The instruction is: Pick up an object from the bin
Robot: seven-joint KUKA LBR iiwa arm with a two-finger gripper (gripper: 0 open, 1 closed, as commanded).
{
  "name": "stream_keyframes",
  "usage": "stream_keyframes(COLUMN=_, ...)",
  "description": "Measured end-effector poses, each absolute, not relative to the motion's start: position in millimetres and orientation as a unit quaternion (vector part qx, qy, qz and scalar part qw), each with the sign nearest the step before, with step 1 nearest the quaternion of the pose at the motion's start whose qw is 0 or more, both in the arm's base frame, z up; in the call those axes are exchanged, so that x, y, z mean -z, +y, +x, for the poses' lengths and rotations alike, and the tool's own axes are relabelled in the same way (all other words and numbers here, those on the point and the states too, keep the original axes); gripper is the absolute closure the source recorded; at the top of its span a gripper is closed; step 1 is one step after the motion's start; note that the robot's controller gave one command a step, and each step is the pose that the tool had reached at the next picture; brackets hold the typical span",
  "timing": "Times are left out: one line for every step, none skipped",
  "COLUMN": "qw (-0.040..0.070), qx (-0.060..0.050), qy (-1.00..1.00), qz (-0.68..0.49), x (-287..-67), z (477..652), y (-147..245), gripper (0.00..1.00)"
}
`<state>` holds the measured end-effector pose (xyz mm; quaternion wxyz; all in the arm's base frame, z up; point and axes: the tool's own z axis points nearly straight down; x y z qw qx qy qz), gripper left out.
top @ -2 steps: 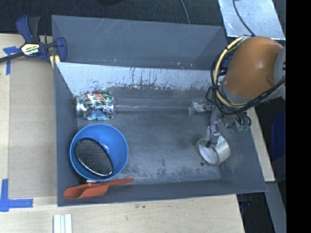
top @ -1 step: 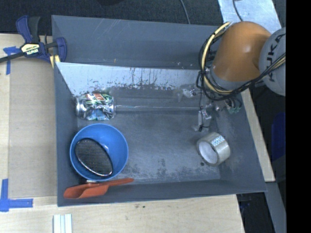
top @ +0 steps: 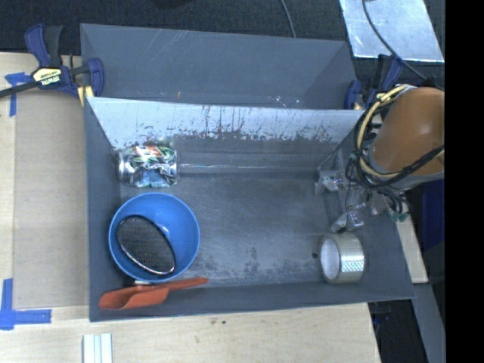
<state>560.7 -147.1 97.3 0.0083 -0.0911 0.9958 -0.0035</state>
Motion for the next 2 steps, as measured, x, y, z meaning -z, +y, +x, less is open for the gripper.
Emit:
stream_keyframes(qw=0.015, qx=-0.001, qy=1.000, qz=0.006, x=-104, z=569.2, y=-126, gripper=0.00)
stream_keyframes(qw=0.017, qx=0.004, qy=0.995, qz=-0.096, x=-124, z=560.1, y=-141, gripper=0.00)
